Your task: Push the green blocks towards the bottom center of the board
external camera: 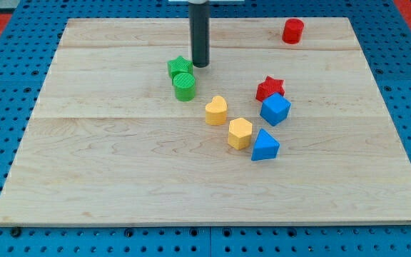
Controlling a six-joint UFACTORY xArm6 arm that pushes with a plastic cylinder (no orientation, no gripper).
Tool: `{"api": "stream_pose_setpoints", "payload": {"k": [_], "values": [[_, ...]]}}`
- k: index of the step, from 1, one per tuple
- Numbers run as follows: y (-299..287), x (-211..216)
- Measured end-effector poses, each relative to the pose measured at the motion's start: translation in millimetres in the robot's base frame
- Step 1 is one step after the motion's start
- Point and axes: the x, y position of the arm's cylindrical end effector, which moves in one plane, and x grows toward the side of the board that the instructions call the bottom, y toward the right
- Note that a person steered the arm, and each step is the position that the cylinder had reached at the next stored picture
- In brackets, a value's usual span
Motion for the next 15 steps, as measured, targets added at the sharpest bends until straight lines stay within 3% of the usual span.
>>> {"api": "stream_pose_setpoints", "payload": {"k": [1, 2, 3, 5, 7, 10, 11, 15], "values": [[-4.6, 5.3], [-17.6, -57.2], [-61.3, -55.4], [-63.4, 11.4], [-43.9, -20.0], [-55.5, 79.1], [-40.0, 79.2], [23.7, 204.8]]}}
